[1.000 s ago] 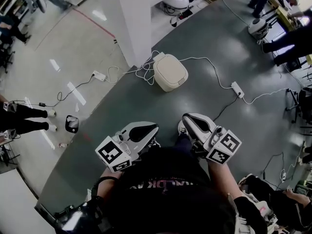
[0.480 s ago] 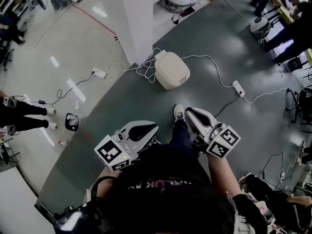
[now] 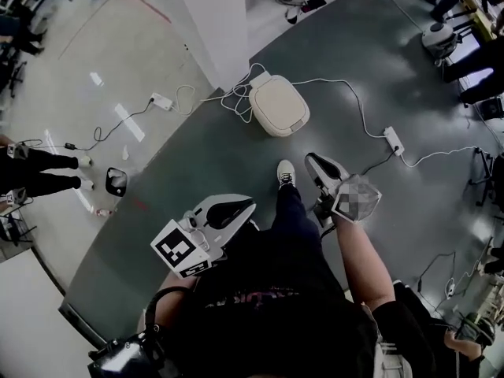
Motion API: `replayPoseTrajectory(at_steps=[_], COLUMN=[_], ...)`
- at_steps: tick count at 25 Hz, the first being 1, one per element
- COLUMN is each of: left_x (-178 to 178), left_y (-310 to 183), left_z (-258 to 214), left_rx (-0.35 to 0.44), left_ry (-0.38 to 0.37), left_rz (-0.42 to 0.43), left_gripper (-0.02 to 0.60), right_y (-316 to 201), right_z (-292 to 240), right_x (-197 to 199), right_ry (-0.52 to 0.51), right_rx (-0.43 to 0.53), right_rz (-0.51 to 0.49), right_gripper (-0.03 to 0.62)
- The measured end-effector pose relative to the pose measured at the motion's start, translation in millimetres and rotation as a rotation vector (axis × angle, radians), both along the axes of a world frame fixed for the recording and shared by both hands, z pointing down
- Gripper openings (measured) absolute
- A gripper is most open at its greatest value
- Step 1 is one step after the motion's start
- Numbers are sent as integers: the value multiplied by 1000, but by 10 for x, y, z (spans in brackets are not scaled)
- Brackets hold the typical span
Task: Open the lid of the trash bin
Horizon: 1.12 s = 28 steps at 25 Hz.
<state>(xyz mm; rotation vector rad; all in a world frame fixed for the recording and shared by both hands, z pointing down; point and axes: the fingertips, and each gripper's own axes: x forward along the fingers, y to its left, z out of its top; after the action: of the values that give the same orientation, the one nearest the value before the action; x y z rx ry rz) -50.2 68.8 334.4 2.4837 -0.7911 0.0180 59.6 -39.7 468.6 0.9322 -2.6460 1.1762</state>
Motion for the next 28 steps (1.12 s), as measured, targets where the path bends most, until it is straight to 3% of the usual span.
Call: replayPoseTrajectory(at_steps=[10, 15, 21, 28], left_x=[616, 828, 894, 870], left_y=[-494, -667, -763, -599], left_z=[554, 708, 1061, 1562], left_rx=[-123, -114, -207, -330], left_ry=[-44, -26, -3, -31], left_rz=[77, 72, 23, -8], left_gripper=[0, 0, 0, 0], right_y=[-891, -1037, -1242, -1364], right_z=[1671, 2504, 3285, 4064], right_x=[574, 789, 813, 698], right_ry=[77, 131, 186, 241], right_rx=[-247, -397, -526, -640], right_rz=[87, 128, 174, 217], right_gripper=[60, 77, 98, 117])
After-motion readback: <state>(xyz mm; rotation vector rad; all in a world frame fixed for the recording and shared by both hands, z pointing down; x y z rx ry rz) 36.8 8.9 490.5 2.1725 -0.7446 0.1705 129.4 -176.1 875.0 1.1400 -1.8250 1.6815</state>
